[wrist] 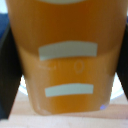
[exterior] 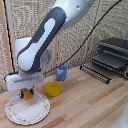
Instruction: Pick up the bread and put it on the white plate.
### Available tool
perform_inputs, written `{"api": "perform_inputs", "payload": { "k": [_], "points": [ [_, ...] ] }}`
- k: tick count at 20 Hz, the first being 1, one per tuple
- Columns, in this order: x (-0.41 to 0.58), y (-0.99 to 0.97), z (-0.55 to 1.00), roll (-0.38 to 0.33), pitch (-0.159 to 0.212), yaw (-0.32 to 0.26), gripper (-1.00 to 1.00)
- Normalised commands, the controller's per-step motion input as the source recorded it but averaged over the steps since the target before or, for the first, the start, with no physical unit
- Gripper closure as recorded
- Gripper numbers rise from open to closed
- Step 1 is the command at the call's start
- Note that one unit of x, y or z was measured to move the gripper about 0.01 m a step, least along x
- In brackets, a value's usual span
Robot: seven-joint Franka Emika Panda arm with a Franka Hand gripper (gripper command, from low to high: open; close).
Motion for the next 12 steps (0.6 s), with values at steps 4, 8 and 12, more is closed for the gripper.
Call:
{"api": "perform_inputs", "payload": {
  "k": [4,8,12],
  "points": [
    [0.165,0.04,-0.48,-0.001,0.018,0.032,1.00],
    [0.046,0.04,-0.21,0.000,0.000,0.018,1.00],
    [0.000,0.04,-0.01,0.001,-0.001,0.041,1.00]
  ]
}}
